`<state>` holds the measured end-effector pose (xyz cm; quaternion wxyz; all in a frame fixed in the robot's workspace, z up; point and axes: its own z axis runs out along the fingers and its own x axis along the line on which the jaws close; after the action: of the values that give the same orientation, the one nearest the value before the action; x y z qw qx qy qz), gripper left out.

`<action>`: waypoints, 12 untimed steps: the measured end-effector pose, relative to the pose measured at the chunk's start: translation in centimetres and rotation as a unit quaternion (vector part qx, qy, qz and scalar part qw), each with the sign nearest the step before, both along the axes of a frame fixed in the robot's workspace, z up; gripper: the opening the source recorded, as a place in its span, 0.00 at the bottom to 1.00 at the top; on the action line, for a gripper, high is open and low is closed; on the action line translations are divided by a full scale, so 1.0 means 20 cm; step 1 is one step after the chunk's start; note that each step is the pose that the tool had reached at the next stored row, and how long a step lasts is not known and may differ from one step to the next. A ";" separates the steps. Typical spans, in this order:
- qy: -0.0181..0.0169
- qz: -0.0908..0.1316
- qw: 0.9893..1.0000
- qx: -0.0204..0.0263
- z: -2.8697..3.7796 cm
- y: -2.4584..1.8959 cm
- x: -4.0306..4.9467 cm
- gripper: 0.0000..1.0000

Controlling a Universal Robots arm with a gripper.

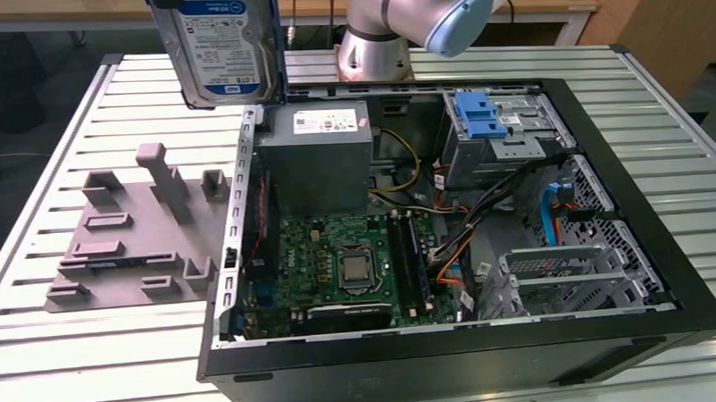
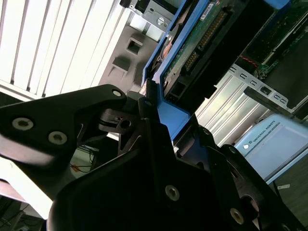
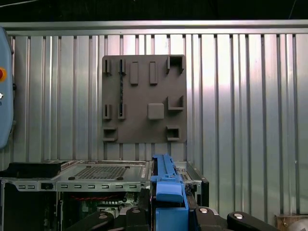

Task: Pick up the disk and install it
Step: 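Pick up the disk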

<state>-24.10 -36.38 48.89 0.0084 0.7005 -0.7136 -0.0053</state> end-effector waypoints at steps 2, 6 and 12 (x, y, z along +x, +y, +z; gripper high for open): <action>0.000 0.000 1.000 0.000 0.000 0.000 0.008 0.36; 0.000 0.000 1.000 0.000 0.000 -0.014 0.021 0.36; 0.000 -0.002 1.000 0.000 0.000 -0.068 0.025 0.36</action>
<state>-23.59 -37.73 48.88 0.0084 0.6993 -0.7148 -0.0053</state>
